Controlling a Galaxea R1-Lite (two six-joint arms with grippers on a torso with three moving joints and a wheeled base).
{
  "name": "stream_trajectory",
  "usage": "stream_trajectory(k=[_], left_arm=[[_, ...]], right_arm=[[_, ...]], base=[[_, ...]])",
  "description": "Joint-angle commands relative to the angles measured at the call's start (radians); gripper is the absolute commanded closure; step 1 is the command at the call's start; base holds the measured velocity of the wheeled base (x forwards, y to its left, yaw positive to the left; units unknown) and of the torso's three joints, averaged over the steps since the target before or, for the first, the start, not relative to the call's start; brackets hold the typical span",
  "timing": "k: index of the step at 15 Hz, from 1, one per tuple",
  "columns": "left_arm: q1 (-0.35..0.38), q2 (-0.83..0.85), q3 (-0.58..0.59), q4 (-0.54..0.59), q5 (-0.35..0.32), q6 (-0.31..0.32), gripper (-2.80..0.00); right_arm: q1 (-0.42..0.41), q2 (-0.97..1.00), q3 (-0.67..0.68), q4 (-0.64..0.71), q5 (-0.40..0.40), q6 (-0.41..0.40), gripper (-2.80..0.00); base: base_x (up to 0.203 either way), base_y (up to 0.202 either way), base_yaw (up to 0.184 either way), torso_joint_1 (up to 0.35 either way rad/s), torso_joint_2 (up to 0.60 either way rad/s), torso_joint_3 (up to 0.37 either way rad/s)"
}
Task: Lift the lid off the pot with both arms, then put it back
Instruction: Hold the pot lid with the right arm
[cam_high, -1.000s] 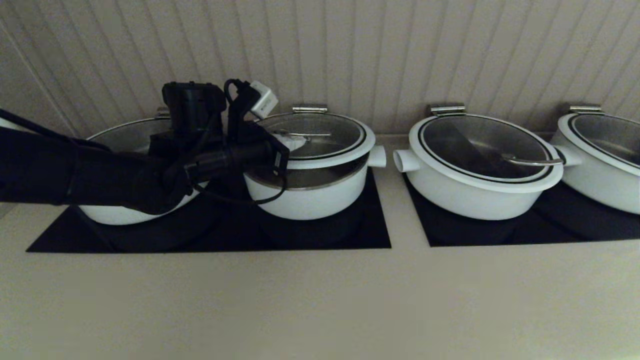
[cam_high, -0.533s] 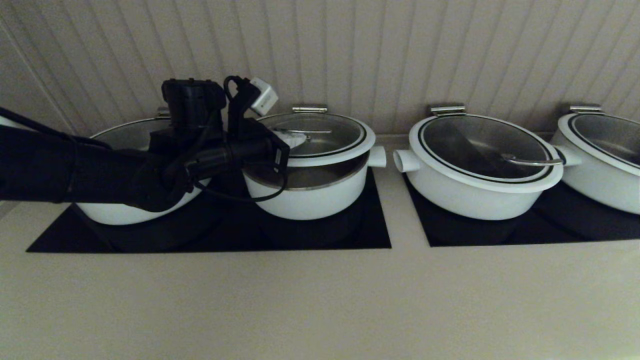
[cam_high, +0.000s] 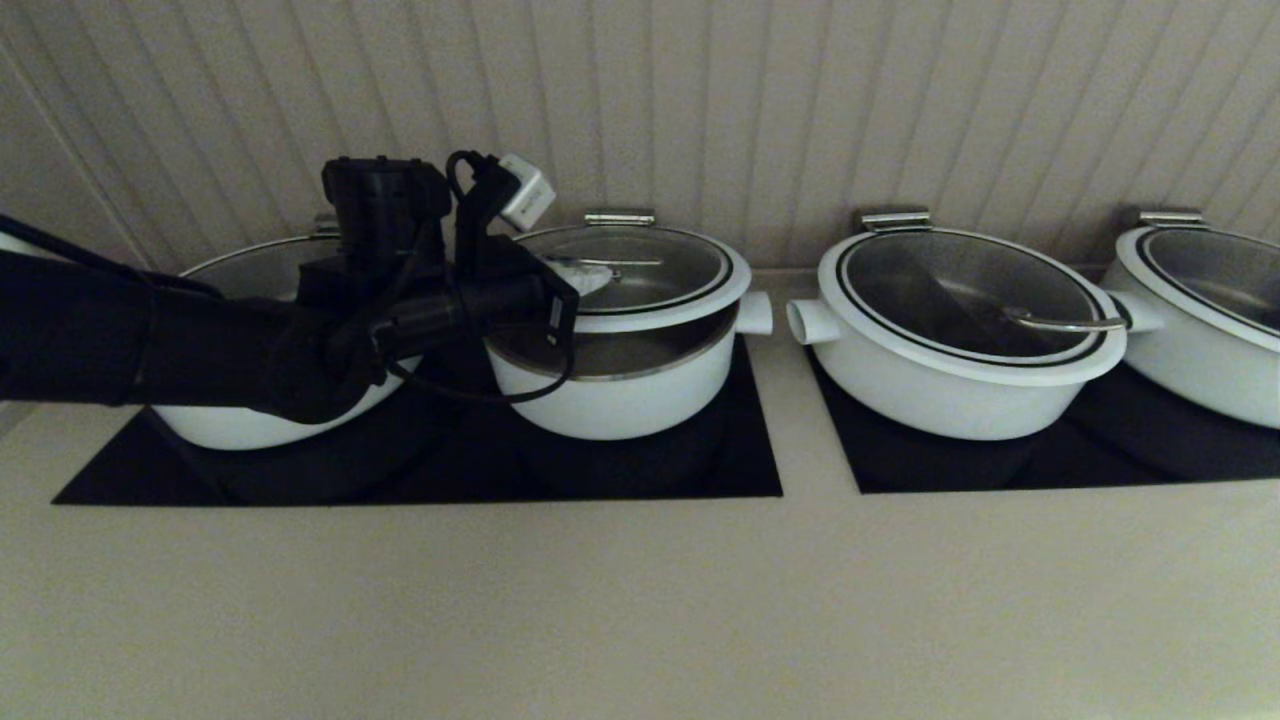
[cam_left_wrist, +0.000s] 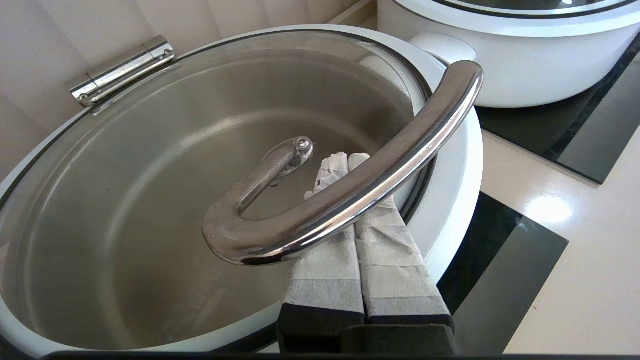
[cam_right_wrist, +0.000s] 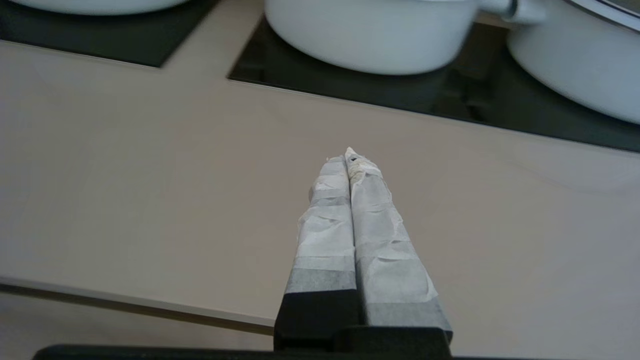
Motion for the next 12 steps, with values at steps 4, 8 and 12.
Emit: stream_trajectory(k=[4, 8, 12], left_arm=[[0.012, -0.004, 0.001, -0.005, -0.003, 0.001, 0.00], [0.015, -0.008, 0.001, -0.008, -0.002, 0.000, 0.00], [0.020, -0.006, 0.001, -0.009, -0.004, -0.002, 0.00]], right_arm=[[0.004, 0.199, -0.105, -0.031, 0.113, 0.019, 0.00], [0.020, 0.558, -0.173, -0.214, 0.142, -0.013, 0.00], [0.025, 0.856, -0.191, -0.422, 0.350, -0.167, 0.00]], base=[[0.000, 0.000, 0.000, 0.000, 0.00, 0.000], [0.000, 0.000, 0.000, 0.000, 0.00, 0.000], [0.000, 0.000, 0.000, 0.000, 0.00, 0.000]])
